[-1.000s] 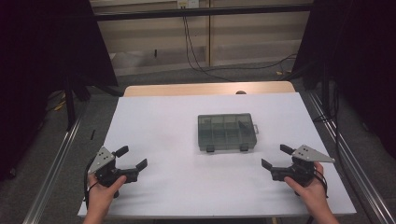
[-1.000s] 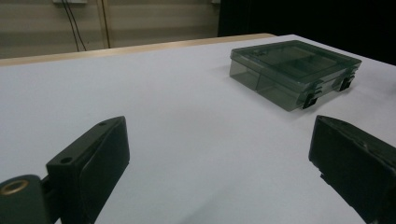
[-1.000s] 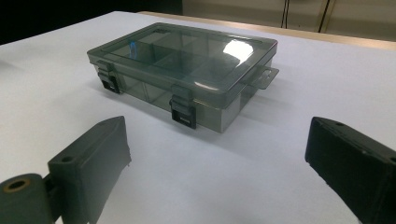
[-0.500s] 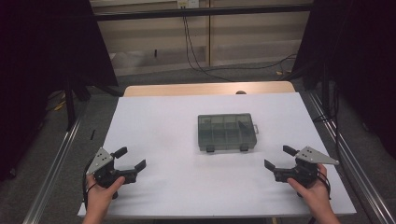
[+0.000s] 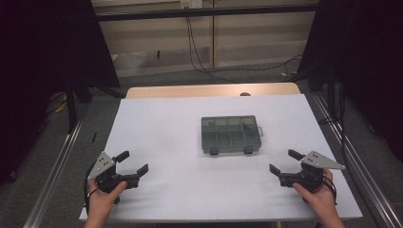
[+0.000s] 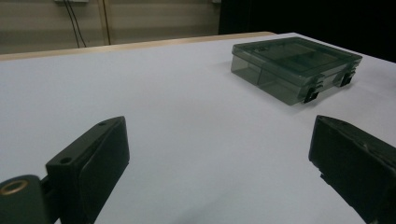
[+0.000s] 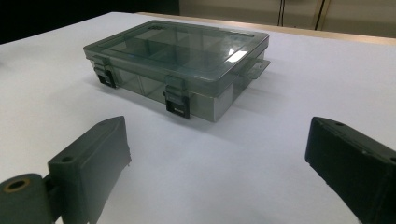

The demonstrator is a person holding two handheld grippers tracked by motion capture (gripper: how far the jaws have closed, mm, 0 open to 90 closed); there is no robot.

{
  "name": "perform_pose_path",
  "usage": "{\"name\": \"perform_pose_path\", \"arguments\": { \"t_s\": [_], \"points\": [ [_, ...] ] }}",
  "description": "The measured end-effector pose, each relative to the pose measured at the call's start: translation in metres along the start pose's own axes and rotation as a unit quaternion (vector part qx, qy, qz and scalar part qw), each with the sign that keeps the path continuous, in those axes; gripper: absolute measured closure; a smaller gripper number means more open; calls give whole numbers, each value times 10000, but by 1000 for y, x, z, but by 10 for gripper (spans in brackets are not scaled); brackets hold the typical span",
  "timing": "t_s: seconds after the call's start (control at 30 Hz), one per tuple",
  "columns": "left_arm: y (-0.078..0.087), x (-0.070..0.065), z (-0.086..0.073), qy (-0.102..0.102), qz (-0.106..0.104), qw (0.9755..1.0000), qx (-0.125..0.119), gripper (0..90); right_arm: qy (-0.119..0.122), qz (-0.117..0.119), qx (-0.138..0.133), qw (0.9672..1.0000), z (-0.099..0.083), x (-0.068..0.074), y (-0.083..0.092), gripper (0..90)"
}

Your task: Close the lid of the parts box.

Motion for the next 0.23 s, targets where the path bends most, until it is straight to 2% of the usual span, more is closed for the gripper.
{"name": "perform_pose_path", "arguments": {
  "t_s": [0.23],
  "points": [
    [-2,-1,-1,-35,-38,10000,35,53,-60,0,-11,10000,-1,-2,1,57]
  ]
}}
Point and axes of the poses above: each handheld gripper's, and its own axes: y roughly backward along the jaws, z roughly out of its top, x roughly to its left, the point moved 5 cm from there along -y, roughly forward along the jaws, and after that the axes turned 6 degrees about -y, right-handed, at the moved point
